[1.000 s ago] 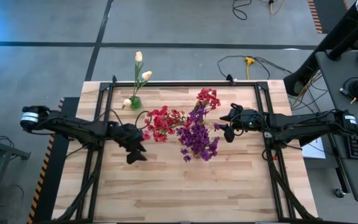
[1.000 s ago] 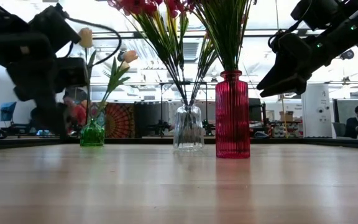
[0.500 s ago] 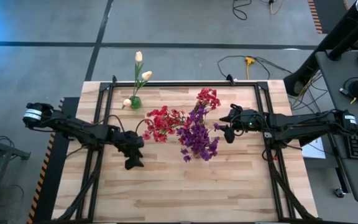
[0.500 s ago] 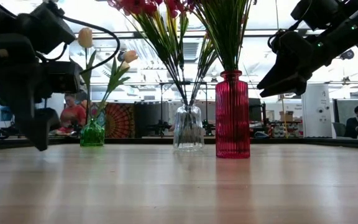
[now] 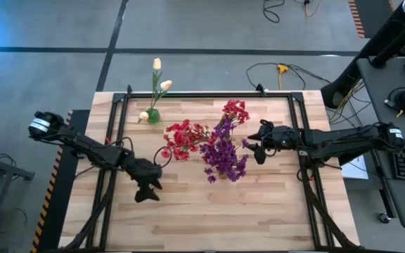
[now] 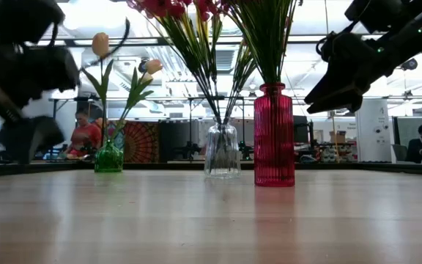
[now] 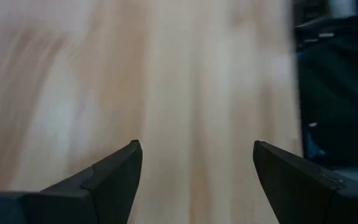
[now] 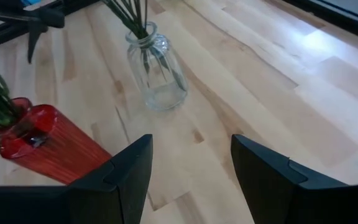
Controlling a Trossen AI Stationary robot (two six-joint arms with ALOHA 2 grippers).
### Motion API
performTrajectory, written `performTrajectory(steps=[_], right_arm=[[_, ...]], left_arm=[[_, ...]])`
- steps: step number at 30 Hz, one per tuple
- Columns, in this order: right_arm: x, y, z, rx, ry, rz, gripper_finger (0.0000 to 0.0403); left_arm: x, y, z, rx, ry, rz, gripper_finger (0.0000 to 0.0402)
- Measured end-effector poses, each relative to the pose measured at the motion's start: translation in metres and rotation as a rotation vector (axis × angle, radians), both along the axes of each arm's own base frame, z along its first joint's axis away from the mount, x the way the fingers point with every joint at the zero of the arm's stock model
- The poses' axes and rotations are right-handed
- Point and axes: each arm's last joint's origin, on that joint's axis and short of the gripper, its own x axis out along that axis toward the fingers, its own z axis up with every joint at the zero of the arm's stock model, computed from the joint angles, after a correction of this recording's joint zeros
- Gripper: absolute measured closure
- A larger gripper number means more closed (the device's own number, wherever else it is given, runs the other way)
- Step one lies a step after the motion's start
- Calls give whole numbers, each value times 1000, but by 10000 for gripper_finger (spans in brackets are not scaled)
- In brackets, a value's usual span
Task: Sort flowers into vase by color
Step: Adjust the transparent vase
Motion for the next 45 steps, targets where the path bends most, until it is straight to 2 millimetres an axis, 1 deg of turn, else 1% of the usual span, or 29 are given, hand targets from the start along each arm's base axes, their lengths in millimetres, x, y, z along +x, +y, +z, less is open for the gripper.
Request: performTrajectory(steps=[2, 4, 6, 10, 11, 13, 15, 18, 23, 25, 27, 29, 32, 37, 41, 45], right_arm=[[0, 2, 0, 7, -3, -3, 193], [1, 2, 1, 8, -14, -4, 193], [1, 2, 2, 0, -28, 0, 193], [2, 2, 3, -53, -25, 27, 193], [2, 1, 3, -68, -20, 31, 193], [2, 1, 3, -86, -15, 38, 193], [2, 2, 3, -91, -14, 43, 193], [2, 5, 3, -79, -16, 53, 193], [2, 14, 3, -53, -21, 85, 193], [3, 18, 3, -42, -26, 83, 193], [3, 22, 3, -42, -26, 78, 193], [3, 26, 3, -53, -28, 66, 193], [2, 30, 3, -70, -32, 41, 193], [2, 33, 3, -66, -39, 25, 193], [2, 34, 3, -87, -40, 0, 193], [2, 34, 4, -92, -45, -9, 193]], left_arm=[[5, -3, 6, 26, -119, -57, 113], [9, -3, 10, 75, -224, -56, 113], [13, -1, 14, 138, -299, 7, 113], [22, 2, 21, 305, -443, 221, 113], [25, 0, 21, 352, -477, 244, 113], [29, -6, 20, 443, -550, 216, 113], [32, -10, 16, 487, -575, 216, 113], [35, -16, 7, 467, -552, 237, 113], [31, -33, -9, 438, -499, 207, 113], [30, -38, -13, 484, -507, 234, 113], [30, -42, -16, 567, -532, 290, 113], [33, -43, -19, 671, -563, 360, 113], [38, -45, -19, 747, -628, 434, 113], [49, -42, -22, 775, -713, 516, 113], [57, -33, -31, 798, -742, 571, 113], [63, -22, -39, 867, -758, 652, 113]])
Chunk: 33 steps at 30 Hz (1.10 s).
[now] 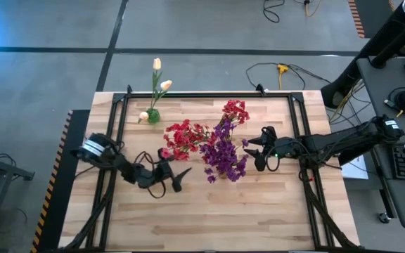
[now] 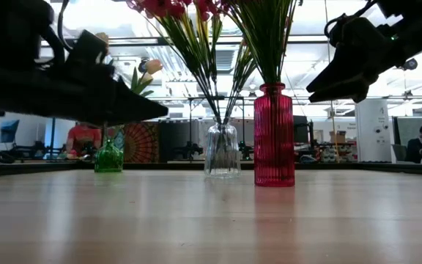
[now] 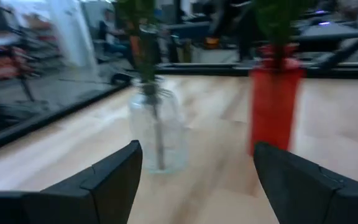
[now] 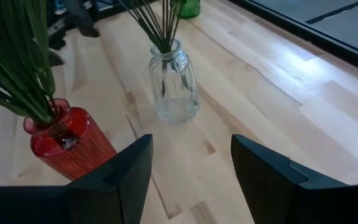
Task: Sort flowers into vase by color
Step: Adjust the transparent vase
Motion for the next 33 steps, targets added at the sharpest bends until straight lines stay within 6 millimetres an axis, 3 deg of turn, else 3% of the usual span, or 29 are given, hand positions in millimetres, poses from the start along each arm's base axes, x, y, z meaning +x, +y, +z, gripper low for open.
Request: performTrajectory(steps=[13, 19, 28, 33], right_arm=[[2, 0, 1, 0, -21, 1, 193], [2, 0, 2, -11, -27, -20, 193], [2, 0, 3, -13, -33, -19, 193], [2, 0, 3, -18, -40, -16, 193]], left_arm=[[37, 1, -13, 79, -11, 78, 113], [51, 15, -11, 71, -32, 115, 113], [55, 42, -16, 21, -33, -74, 113], [58, 56, -15, 61, -12, -43, 113]])
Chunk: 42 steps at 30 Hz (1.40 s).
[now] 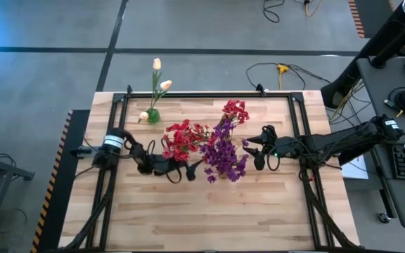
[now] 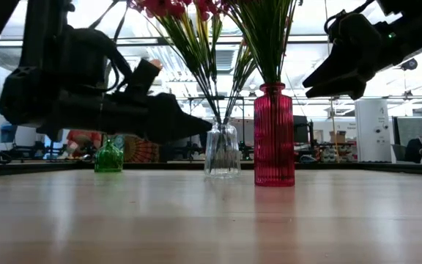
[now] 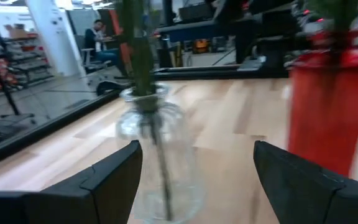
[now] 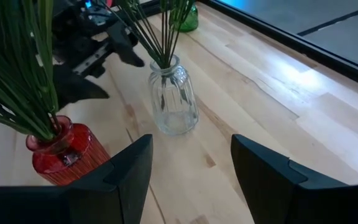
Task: Sort flowers into vase by color
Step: Adjust the transparent vase
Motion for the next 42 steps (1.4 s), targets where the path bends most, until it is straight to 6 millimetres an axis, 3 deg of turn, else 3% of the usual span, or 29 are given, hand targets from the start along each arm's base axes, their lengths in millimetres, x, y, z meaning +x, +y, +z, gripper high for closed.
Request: performTrajectory(steps=[8, 32, 38, 42], right_arm=[[0, 0, 0, 0, -1, -1, 193], [0, -1, 1, -2, -14, -30, 193], [4, 9, 17, 17, -58, 12, 193], [8, 20, 49, -5, -80, 78, 193]], left_arm=[[2, 20, -1, 10, 18, 22, 113], [8, 31, 0, 12, 16, 31, 96], [6, 32, -1, 14, 31, 36, 93], [5, 33, -3, 15, 45, 40, 93]])
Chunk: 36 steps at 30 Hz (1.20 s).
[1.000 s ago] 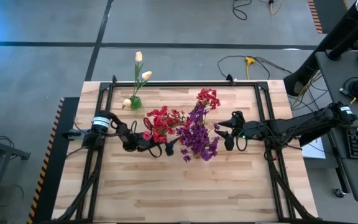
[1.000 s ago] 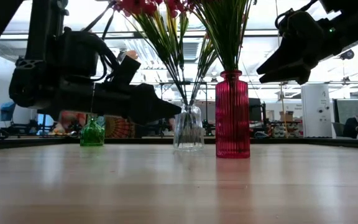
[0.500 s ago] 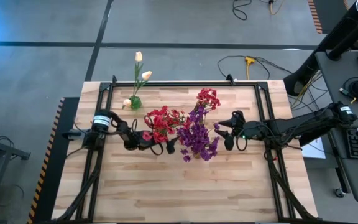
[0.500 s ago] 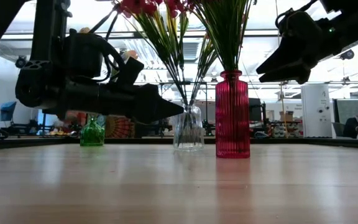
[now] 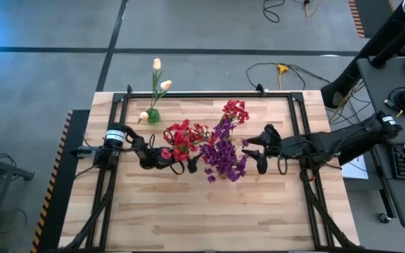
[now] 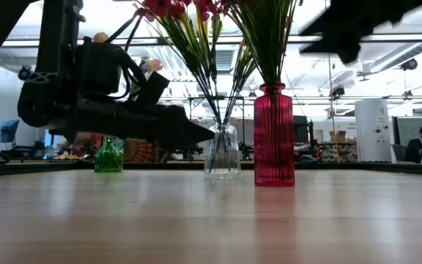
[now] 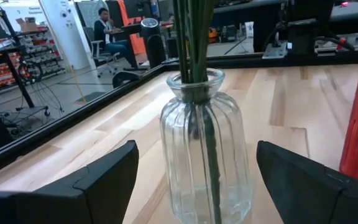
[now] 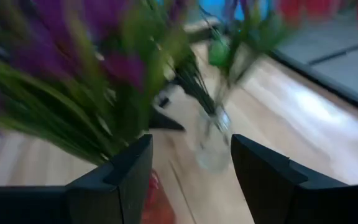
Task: Sort flowers into vase by color
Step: Adjust the transparent vase
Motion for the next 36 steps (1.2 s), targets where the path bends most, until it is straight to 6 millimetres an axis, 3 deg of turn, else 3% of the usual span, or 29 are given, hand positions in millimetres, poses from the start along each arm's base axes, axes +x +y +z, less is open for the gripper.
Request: performTrajectory(steps=[5, 9, 15, 20, 30, 36], right_arm=[[4, 6, 47, -96, -46, -15, 193], [8, 6, 84, -147, -124, -31, 193], [20, 10, 120, -209, -143, 26, 193], [43, 16, 141, -267, -67, 45, 193], [71, 22, 208, -319, 15, 10, 193], [87, 26, 227, -359, 91, 28, 193]], left_arm=[[-6, 0, -3, 11, 29, 3, 93], [-25, -2, -10, -42, 56, 17, 93], [-48, -14, -10, -104, 55, -36, 93], [-46, -14, -8, -77, 49, -24, 93], [-44, -14, -8, -64, 49, -27, 93], [-44, -14, -7, -64, 42, -27, 93]])
